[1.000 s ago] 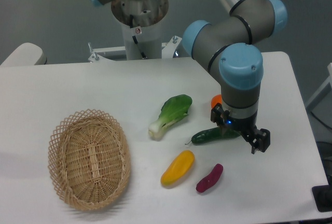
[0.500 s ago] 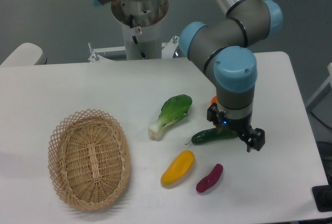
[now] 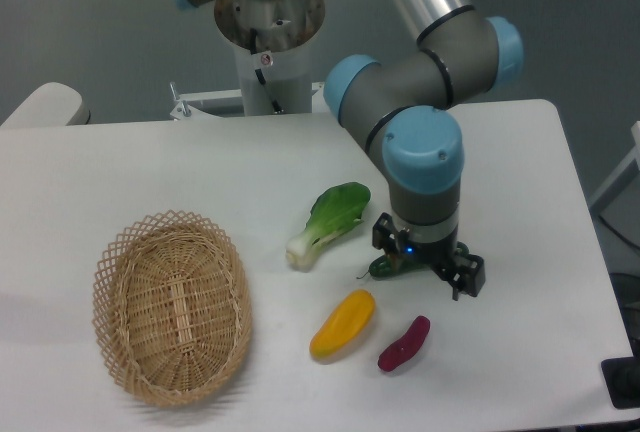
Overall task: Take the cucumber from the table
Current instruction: 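Move the gripper over the green cucumber and lower toward it, then lower the open gripper around the cucumber and close on it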
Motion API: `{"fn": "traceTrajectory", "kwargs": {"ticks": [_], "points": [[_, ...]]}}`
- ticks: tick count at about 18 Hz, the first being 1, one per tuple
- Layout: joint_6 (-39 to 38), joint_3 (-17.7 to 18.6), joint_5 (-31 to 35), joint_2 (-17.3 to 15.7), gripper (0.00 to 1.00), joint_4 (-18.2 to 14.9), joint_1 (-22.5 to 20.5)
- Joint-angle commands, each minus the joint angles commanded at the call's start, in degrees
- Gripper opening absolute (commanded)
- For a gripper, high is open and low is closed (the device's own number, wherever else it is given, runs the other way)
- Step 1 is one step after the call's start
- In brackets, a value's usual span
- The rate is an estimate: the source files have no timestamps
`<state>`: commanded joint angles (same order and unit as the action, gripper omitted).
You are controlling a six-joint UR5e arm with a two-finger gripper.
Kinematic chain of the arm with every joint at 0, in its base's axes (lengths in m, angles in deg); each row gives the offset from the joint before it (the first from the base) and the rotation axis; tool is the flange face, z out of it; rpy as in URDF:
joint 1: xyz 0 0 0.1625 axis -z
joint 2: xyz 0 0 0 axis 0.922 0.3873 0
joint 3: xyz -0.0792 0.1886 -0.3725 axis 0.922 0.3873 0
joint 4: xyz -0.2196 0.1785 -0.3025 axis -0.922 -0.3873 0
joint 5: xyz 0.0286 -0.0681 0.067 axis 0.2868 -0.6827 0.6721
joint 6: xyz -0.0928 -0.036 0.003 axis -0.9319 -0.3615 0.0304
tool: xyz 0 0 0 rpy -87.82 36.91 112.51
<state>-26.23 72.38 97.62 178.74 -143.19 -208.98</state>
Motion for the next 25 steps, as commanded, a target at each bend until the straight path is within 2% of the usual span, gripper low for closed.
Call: {"fn": "traceTrajectory", "kwargs": {"ticks": [4, 6, 9, 12, 16, 22, 25], "points": [[-1.4, 1.1, 0.2, 1.8, 1.00, 0.5, -0.2], [-0.3, 1.2, 0.4, 2.7, 1.00, 2.9, -0.4], [9.4, 2.9, 1.2, 3.3, 1.00, 3.2, -0.8], [18.4, 5.0, 2.0, 1.9, 1.00, 3.1, -3.4], [28.2, 8.3, 2.1, 1.7, 1.00, 3.5, -4.6], [31.5, 11.3, 2.5, 1.8, 1.00, 3.9, -5.4], [31.5, 13.1, 2.5, 2.4, 1.00, 7.4, -5.4]]}}
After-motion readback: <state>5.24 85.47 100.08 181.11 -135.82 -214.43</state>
